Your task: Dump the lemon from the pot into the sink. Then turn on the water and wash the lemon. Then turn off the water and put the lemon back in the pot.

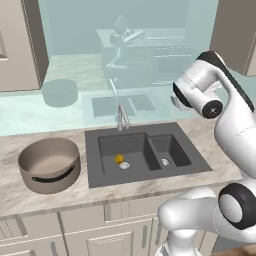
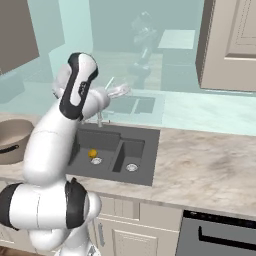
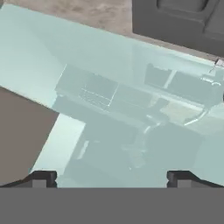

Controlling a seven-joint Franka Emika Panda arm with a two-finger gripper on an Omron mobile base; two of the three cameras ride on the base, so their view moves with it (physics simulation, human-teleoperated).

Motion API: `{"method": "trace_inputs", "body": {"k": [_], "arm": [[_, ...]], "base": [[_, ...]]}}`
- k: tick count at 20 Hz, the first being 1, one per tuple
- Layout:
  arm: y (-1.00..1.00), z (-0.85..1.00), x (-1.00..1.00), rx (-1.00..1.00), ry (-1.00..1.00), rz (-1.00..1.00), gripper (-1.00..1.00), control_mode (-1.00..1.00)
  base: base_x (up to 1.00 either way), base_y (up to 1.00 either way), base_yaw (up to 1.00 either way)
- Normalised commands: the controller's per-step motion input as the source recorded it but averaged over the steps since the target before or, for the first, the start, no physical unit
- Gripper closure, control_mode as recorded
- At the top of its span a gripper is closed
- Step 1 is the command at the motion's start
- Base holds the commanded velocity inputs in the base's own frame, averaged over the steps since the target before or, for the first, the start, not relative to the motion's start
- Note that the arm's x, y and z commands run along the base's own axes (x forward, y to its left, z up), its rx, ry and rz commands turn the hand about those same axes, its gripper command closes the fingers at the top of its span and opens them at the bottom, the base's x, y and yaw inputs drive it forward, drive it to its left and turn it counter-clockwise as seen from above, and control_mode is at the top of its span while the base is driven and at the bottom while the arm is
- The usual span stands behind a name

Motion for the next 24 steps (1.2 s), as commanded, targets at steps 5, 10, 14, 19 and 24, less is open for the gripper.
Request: {"method": "trace_inputs", "body": {"k": [5,10,14,19,24], "arm": [[0.1,0.97,0.0,-0.71,-0.33,0.3,-1.0,-1.0],[0.0,0.68,0.0,-0.79,-0.41,0.37,-1.0,-1.0],[0.0,0.31,0.0,-0.96,-0.42,0.32,-1.0,-1.0],[0.05,0.0,-0.04,-1.0,-0.46,0.26,-1.0,-1.0],[0.41,0.0,-0.25,-1.0,-0.53,0.13,-1.0,-1.0]], "base": [[0.0,0.0,0.0],[0.0,0.0,0.0],[0.0,0.0,0.0],[0.0,0.0,0.0],[0.0,0.0,0.0]]}}
